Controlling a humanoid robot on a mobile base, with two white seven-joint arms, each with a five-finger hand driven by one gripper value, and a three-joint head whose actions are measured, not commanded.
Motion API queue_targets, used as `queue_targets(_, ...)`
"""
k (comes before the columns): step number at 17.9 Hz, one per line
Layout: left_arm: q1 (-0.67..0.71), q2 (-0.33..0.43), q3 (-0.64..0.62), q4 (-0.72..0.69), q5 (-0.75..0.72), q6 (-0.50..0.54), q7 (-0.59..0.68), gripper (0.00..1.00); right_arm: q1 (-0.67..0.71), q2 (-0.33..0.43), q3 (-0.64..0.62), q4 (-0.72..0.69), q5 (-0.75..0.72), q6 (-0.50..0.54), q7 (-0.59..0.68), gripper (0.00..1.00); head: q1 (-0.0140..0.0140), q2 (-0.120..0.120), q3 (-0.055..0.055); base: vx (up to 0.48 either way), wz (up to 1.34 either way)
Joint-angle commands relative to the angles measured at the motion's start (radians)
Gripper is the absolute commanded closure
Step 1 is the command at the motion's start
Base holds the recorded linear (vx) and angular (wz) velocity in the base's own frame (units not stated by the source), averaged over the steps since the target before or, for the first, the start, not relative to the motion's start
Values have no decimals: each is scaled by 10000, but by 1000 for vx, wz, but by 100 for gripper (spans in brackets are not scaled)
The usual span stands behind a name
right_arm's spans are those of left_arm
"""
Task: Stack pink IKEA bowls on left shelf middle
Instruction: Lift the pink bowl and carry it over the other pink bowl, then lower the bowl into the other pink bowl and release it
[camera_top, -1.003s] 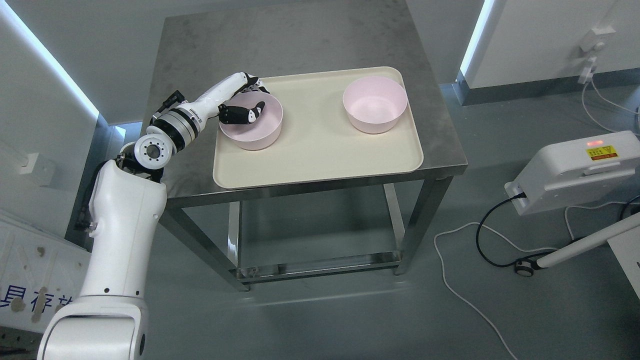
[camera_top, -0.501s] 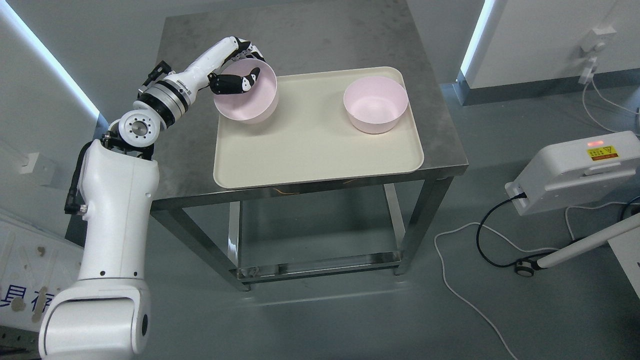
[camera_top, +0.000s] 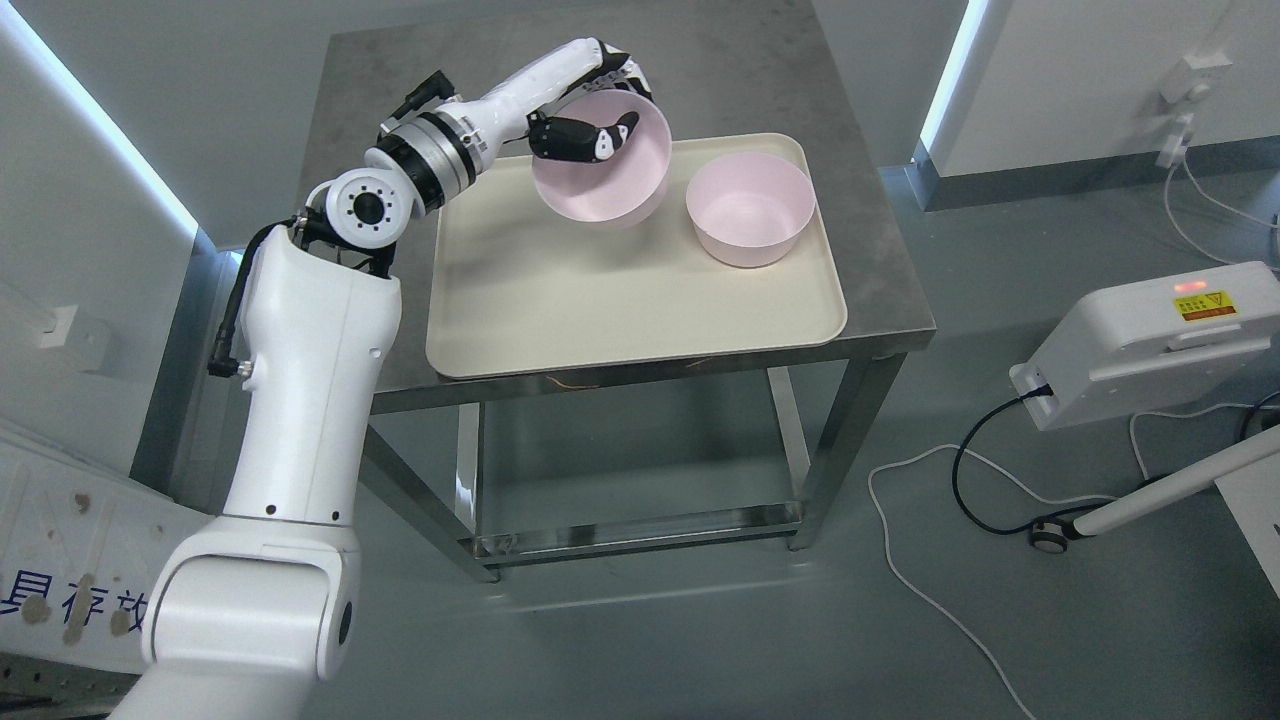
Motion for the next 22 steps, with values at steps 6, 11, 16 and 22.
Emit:
queue_targets(6,-1942,-597,-6103,2302,3241,1110,2096,95,0,-175,-46,-175,-15,0,-5,0,0,0,0,0,0)
queue_targets(11,-1957,-597,-5952,3239,3149,1079,2203,95,0,-175,-46,-175,-15,0,-5,0,0,0,0,0,0)
queue_targets(16,-1957,-597,-4740,3608,2874,1095,2203,94,0,-175,-46,-175,-15,0,-5,0,0,0,0,0,0)
queue_targets(22,-2186,-597,-3788,3914,2658,1095,2203,94,0,-175,-46,-175,-15,0,-5,0,0,0,0,0,0)
